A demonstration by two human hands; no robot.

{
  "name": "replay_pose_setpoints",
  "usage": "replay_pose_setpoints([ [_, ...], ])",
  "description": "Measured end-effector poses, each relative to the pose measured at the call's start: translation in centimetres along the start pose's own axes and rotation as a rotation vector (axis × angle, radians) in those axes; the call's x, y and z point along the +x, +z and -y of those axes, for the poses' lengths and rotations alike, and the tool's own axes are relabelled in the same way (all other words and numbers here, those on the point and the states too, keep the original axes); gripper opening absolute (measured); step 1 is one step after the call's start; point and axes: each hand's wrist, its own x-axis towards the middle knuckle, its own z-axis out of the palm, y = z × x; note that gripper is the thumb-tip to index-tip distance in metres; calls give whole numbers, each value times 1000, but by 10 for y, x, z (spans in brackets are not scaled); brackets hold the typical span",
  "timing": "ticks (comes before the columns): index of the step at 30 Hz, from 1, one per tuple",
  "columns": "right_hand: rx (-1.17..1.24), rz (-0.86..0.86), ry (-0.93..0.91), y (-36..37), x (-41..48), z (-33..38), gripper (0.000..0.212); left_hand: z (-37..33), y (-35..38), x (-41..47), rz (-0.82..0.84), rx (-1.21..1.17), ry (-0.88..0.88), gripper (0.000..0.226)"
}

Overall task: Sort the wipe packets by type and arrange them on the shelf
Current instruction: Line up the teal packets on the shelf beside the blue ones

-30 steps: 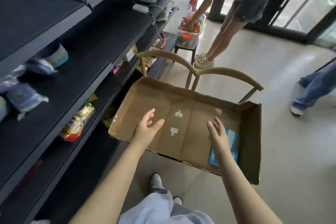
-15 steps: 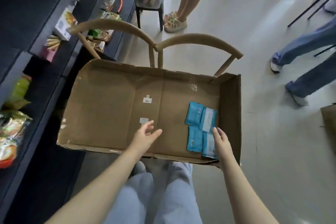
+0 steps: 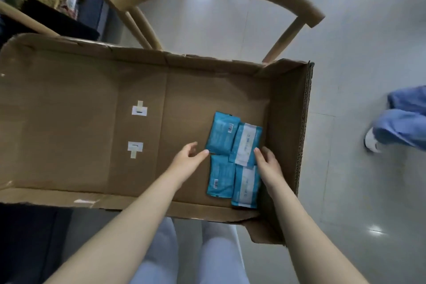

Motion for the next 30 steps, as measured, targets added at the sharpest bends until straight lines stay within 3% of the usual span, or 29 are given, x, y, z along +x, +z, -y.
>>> replay_pose_setpoints([
  [6,-16,-41,-51,10,25,-2,52,-17,30,45,-120,-56,-28,65],
  [10,122,-44,42,19,34,-9,54,-21,43,53,-113,-169,-57,54],
  [15,161,-44,68,21,44,-10,7,-23,50,56,-98,-189,-59,37],
  [18,188,-52,81,20,44,-3,7,-22,48,59,-115,-185,-61,20],
  [22,194,-54,104,21,42,-1,20,-25,48,58,-56,-259,-32,27],
  [25,203,-85,71,22,42,0,18,-25,48,55,-48,-248,5,32],
  [28,253,-91,7,19,34,8,10,-27,37,42,-74,-301,24,25],
  [30,325,-60,-5,17,23,18,15,-28,21,26,-92,-374,28,19],
])
